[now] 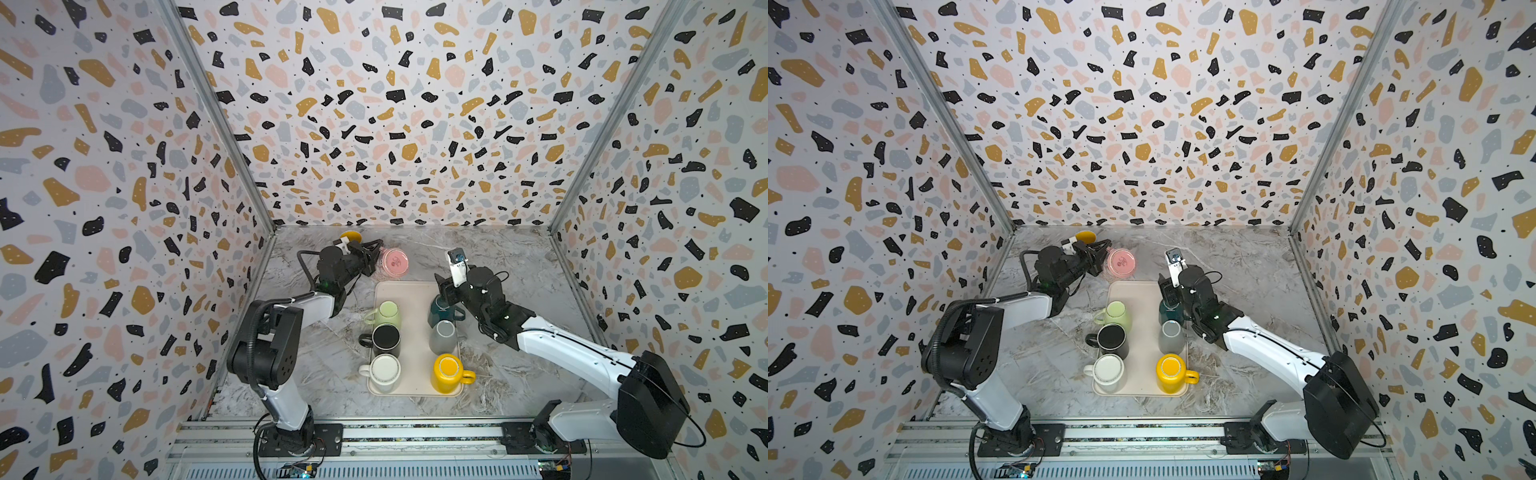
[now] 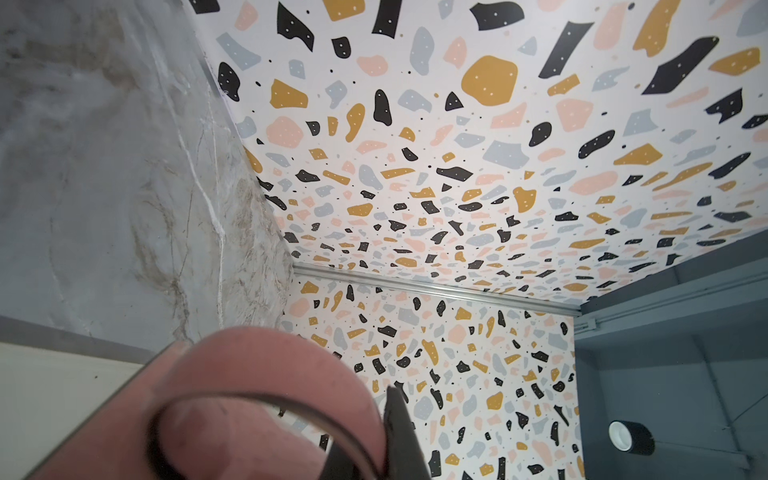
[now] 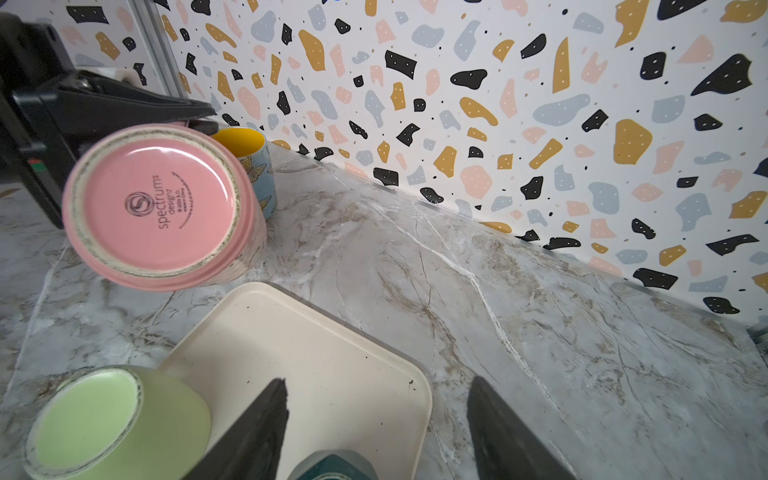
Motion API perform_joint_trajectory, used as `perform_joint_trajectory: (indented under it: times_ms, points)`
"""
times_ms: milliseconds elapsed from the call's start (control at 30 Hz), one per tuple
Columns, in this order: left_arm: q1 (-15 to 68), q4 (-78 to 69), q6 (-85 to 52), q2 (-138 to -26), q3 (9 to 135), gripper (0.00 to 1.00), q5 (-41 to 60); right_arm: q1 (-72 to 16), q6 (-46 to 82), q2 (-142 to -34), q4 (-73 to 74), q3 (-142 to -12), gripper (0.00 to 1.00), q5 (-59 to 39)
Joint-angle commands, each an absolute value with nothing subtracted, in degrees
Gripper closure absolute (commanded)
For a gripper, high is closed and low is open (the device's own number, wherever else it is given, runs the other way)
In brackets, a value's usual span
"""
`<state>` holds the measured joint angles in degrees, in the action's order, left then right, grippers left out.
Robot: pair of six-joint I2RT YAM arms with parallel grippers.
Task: Turn the mug right side up
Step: 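Flip the pink mug upright with the left gripper while the right arm reaches in, then close the right gripper on the upright pink mug's handle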
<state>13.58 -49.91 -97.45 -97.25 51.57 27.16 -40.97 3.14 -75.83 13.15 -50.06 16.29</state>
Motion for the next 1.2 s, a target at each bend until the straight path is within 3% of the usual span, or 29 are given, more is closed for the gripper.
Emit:
perform_joint_trajectory:
  times_ms: [0, 233, 567, 733, 967, 1167]
  points:
    - [13.96, -46.40, -86.05, -92.32, 55.38, 1.00, 28.26, -40.84, 4.22, -73.06, 12.06, -50.32, 0.31, 16.00]
    - [17.12, -23.27, -52.79, -84.86, 63.63, 1.00, 21.78, -40.79, 4.35, -72.64, 9.70, -52.11, 0.31, 14.36]
    - [27.91, -15.84, -16.81, -78.05, 63.95, 1.00, 3.35, -40.73, 1.64, -73.67, 0.90, -61.03, 0.32, 9.96]
    - [36.91, -23.72, 0.93, -74.11, 57.43, 1.00, -9.46, -39.49, 0.93, -73.74, -2.60, -65.72, 0.32, 6.45]
    - [42.91, -38.21, 16.47, -70.87, 48.42, 1.00, -19.45, -36.31, 0.23, -73.97, -5.14, -70.98, 0.32, -1.59]
    - [48.35, -53.57, 36.30, -71.98, 41.78, 1.00, -28.27, -32.68, -0.51, -74.71, -4.44, -74.00, 0.32, -16.47]
